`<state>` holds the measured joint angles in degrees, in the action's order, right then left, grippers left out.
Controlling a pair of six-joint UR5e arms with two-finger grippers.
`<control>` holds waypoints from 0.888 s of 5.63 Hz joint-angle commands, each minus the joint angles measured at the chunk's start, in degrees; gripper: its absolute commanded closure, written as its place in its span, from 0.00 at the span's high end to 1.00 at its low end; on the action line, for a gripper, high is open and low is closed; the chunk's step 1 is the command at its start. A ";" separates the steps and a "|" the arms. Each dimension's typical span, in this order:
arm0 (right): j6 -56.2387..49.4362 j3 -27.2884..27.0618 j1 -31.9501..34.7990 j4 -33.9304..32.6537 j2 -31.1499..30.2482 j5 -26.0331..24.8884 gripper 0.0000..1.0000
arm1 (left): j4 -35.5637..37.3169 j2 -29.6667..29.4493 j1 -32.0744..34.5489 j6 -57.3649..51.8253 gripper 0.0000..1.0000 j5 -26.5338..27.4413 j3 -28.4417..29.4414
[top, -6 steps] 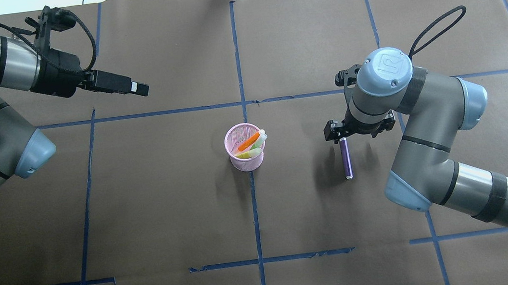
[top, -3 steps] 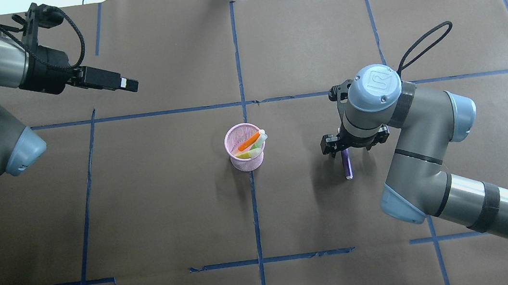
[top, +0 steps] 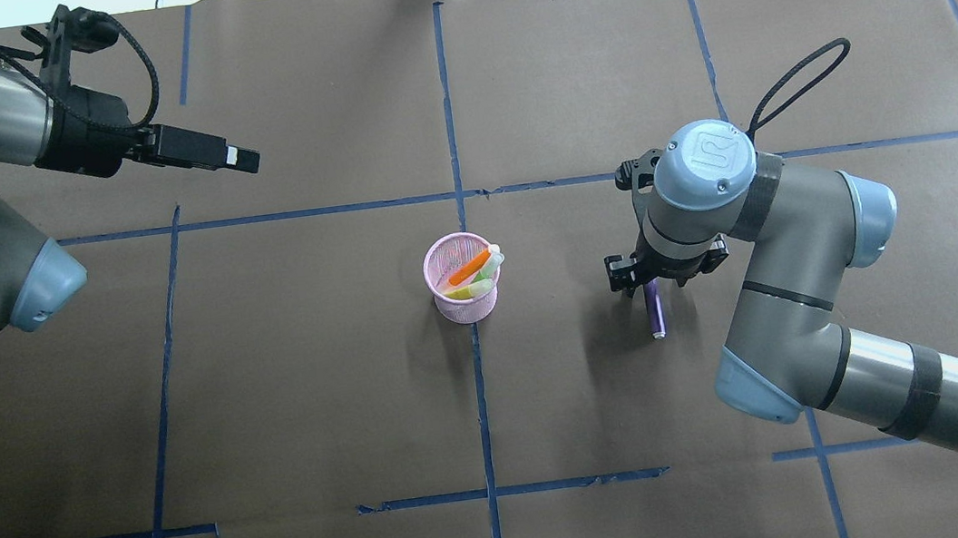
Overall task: Collect pens into pen holder
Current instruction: 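Lower the right gripper onto the purple marker and close it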
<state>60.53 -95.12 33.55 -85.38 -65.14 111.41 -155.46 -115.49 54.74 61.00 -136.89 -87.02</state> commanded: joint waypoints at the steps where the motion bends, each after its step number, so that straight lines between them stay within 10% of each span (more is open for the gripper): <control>1: -0.06 -0.07 0.64 -0.05 0.10 0.21 0.01 | -0.02 0.00 -0.07 -0.01 1.00 0.04 0.01; 5: -0.06 -6.18 4.15 0.13 0.71 0.66 0.00 | -0.19 0.00 -0.07 -0.09 0.99 0.13 0.01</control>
<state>60.47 -98.06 36.59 -85.36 -64.67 112.50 -155.54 -115.49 54.67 60.93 -136.76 -86.97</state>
